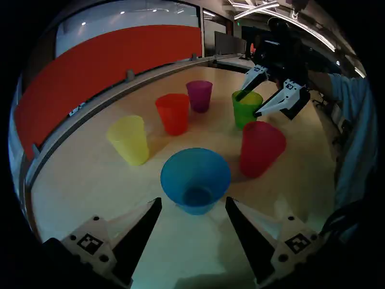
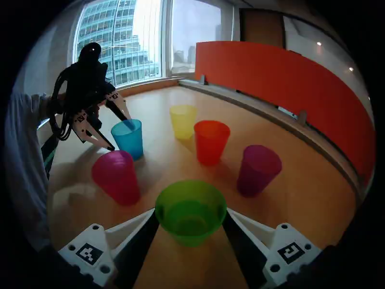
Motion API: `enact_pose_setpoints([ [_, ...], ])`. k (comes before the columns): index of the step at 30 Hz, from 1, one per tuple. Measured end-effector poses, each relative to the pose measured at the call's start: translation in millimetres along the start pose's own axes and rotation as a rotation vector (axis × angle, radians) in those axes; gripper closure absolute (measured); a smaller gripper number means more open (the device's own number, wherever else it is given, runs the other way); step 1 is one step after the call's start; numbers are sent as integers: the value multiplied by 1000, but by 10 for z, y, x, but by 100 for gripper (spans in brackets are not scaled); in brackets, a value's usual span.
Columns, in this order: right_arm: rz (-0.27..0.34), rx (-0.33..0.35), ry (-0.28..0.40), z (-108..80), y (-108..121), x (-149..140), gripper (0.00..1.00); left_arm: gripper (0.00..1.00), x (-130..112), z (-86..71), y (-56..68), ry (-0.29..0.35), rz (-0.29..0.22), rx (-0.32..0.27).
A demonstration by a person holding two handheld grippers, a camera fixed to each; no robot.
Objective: Pour water
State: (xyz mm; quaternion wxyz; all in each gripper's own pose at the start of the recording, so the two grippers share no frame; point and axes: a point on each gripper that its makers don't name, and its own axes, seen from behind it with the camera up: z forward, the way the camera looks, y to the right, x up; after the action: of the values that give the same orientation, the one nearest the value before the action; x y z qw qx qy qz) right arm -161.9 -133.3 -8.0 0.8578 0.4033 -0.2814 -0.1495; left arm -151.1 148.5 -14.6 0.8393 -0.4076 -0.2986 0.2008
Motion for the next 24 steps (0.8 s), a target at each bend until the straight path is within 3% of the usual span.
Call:
enact_pose_setpoints([
  [12,8,-15,2,-28,13,-56,9,1,-42,-63,8,-7,-10,3],
  [18,26,-29,14,-42,29,-35,0,1,-43,-82,30,-7,-12,4],
  [24,38,-24,3,-84,6,-107,0,1,-66,-134,57,-2,-30,9],
])
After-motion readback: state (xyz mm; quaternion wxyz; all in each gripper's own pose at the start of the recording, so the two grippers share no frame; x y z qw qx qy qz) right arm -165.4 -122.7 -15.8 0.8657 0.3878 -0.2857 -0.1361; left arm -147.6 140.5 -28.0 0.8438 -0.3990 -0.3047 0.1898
